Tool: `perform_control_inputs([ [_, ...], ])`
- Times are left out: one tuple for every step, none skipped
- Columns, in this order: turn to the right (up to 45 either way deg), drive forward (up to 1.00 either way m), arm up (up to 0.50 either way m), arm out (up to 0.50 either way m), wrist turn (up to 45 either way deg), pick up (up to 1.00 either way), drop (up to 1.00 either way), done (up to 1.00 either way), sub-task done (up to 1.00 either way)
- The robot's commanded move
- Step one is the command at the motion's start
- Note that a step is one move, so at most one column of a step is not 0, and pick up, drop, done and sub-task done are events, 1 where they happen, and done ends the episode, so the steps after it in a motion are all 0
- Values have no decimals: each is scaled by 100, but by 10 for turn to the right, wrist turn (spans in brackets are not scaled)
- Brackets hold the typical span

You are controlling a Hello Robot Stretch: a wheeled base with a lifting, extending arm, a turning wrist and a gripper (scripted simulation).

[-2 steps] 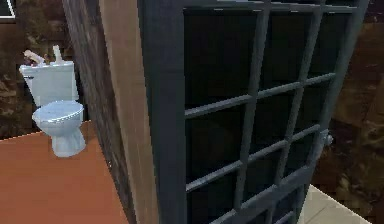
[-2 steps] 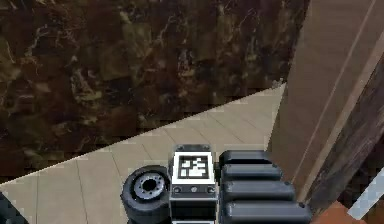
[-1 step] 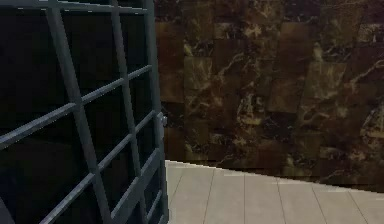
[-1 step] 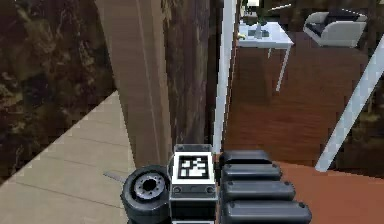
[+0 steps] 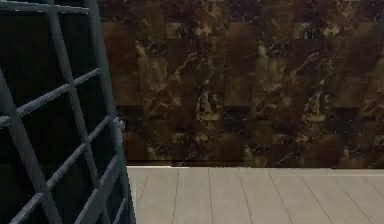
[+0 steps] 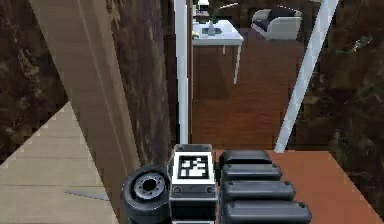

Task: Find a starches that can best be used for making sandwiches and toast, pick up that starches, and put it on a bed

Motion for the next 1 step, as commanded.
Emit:
perform_control_inputs([
  [0, 100, 0, 0, 0, 0, 0, 0, 0],
])
